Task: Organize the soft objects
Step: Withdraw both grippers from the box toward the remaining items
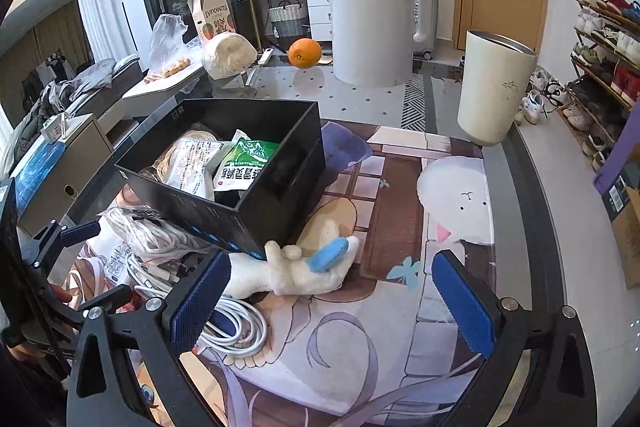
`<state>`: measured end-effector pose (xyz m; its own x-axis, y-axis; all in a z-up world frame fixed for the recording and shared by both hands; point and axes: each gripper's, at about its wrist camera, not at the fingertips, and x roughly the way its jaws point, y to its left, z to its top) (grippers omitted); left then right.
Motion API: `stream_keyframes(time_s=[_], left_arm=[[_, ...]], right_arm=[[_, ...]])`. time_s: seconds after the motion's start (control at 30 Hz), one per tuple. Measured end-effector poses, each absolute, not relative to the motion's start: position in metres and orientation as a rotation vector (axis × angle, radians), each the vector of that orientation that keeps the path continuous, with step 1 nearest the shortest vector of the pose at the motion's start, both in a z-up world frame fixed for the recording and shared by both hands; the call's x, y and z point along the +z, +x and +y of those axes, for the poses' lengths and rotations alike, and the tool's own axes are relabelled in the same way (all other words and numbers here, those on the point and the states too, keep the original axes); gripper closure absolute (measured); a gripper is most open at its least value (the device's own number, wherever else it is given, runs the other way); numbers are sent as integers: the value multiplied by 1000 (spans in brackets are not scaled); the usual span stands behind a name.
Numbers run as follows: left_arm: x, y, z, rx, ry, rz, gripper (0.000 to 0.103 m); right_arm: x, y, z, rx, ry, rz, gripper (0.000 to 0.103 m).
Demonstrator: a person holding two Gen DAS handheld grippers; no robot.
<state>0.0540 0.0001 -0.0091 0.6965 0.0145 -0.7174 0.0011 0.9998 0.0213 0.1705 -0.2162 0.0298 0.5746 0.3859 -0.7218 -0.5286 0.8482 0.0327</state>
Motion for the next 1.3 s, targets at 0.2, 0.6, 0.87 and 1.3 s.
stream_keyframes(time_s=[0.2,0.6,0.87,1.3], left_arm=[[-13,57,7,61,18,833,0],[-20,61,11,86,21,868,0],[-20,64,11,83,25,879,0],[-20,64,11,79,27,880,0]], right_arm=[[27,173,-219,534,-188,805,1],[-3,184,-207,546,-193,909,1],[-11,181,-192,580,-207,925,1],[-20,180,-169,598,-257,939,1]])
